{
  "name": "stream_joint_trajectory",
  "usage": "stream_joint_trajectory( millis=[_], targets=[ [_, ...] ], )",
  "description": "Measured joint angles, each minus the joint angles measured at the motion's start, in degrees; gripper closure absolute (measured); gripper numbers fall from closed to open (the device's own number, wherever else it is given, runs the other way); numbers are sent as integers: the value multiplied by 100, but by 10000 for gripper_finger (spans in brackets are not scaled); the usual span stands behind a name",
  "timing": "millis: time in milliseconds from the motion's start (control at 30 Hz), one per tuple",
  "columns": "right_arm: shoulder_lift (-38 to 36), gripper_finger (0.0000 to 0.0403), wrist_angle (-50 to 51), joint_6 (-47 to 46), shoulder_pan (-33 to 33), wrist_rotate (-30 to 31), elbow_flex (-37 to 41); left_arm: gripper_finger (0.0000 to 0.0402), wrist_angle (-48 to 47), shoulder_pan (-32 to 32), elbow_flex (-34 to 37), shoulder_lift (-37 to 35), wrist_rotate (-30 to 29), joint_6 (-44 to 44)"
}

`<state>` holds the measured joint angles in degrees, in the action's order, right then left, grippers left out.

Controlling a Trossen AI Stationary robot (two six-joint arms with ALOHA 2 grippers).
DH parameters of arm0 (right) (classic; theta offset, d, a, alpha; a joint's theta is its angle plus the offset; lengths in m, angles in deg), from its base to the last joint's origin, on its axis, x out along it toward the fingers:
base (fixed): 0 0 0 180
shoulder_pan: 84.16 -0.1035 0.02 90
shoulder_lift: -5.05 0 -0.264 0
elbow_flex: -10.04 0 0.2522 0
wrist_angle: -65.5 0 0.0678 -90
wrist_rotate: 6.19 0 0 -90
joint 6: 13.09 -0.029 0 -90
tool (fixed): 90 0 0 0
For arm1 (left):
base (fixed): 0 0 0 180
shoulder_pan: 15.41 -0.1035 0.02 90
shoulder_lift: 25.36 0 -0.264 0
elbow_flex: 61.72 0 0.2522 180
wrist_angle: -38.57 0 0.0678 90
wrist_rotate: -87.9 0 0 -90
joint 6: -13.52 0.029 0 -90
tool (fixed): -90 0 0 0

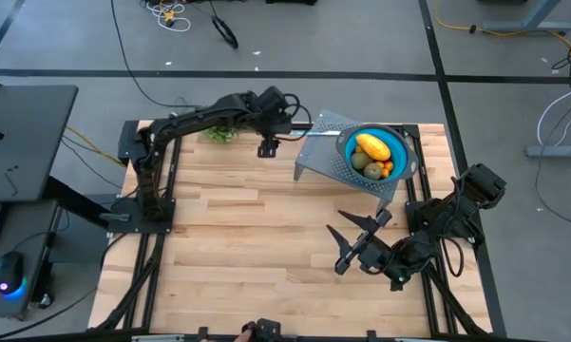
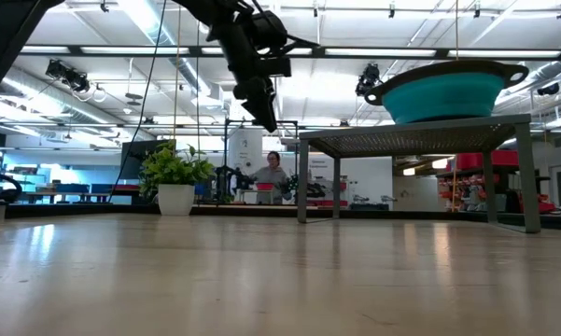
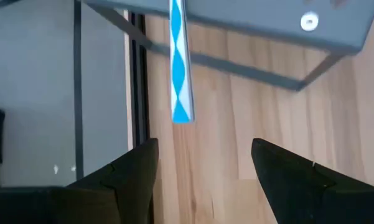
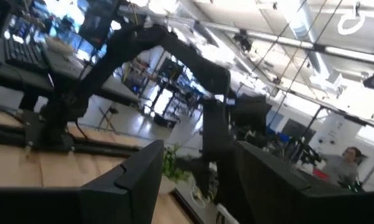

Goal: Pick & Place Fruit
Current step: Put the green patterned knife on the shelf

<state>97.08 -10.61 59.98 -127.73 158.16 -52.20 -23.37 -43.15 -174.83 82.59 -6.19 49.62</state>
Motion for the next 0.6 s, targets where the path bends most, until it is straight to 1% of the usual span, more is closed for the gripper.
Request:
stream_joint_trajectory(
  millis=[100,233,300,400,600],
  targets=[
    [0,190,-2,-61,3,125,3,136,178,-124,0,-12,231,-20],
    [0,190,0,-243,90,66,128,137,584,-224,43,-18,268,-258],
    [0,190,1,-323,209,63,205,137,677,-225,86,-16,301,-266],
    [0,190,2,-381,460,63,345,137,750,-223,85,-16,552,-267],
    [-60,190,8,-256,1030,60,473,137,630,-441,80,-100,1853,-697]
  ],
)
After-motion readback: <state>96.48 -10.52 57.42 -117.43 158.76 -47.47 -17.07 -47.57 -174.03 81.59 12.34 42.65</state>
